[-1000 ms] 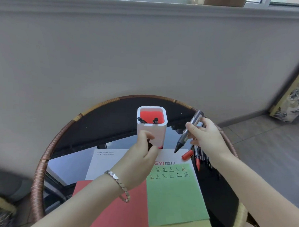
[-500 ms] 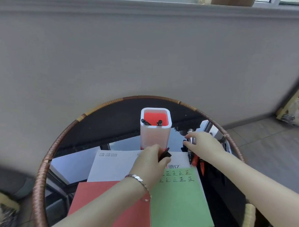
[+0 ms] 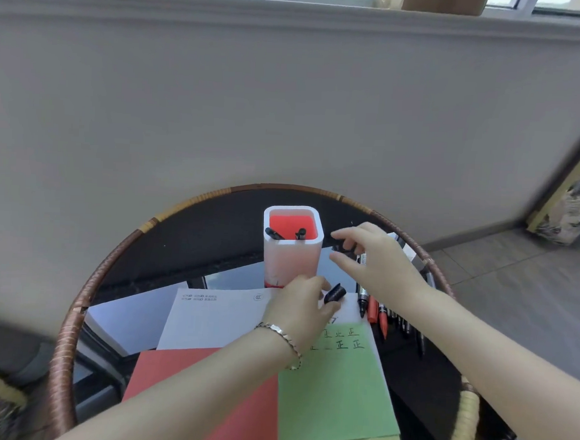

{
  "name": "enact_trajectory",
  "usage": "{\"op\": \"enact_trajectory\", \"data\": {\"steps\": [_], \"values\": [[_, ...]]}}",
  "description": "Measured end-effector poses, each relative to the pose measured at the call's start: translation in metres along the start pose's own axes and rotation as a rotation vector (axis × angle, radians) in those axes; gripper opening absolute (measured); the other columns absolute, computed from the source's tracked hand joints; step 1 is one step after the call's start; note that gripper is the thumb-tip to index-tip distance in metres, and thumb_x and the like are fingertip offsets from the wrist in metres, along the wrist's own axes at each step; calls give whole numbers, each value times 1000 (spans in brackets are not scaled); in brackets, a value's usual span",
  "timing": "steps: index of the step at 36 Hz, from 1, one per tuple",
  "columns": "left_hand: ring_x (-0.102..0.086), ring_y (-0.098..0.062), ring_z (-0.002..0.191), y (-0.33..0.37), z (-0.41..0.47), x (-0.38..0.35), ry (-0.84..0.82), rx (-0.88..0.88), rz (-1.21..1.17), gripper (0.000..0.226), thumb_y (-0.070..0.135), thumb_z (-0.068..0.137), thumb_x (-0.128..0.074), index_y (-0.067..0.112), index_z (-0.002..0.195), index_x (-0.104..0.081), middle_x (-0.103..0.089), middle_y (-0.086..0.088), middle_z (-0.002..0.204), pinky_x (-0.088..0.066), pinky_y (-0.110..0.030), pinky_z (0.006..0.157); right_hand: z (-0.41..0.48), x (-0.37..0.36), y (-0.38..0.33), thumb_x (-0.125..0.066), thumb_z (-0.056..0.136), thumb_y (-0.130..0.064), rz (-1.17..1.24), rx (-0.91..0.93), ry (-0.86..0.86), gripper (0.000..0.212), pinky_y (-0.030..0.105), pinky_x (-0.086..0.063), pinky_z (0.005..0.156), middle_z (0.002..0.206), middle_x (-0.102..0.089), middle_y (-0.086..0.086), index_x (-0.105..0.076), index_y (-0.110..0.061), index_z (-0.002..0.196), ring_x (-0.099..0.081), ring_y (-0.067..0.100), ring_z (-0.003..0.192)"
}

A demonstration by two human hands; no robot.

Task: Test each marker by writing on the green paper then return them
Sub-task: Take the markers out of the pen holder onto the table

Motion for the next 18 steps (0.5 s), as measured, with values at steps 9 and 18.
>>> {"op": "enact_trajectory", "data": {"steps": [9,18], "values": [[-55,2,80,-21,-43,66,305,-88,-68,19,23,87,-57,24,106,-61,-54,20,81,-49,-25,72,24,-13,-45,-59,88,-24,18,78,9,26,25,-36,73,80,-45,-6,-65,-16,111,-42,10,77],[-52,0,85,-11,-49,103,563,-241,-186,37,13,78,-69,25,110,-56,-51,12,85,-46,-11,70,7,33,-88,-61,86,-22,210,288,355,18,26,-48,56,70,-55,-5,-69,-10,97,-55,12,59]]}}
Point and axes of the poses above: each hand's wrist, its own z-axis towards the middle knuckle, its own x-axis out of the back of the hand, y = z × x, the point moved 3 cm from there along z, towards the middle knuckle
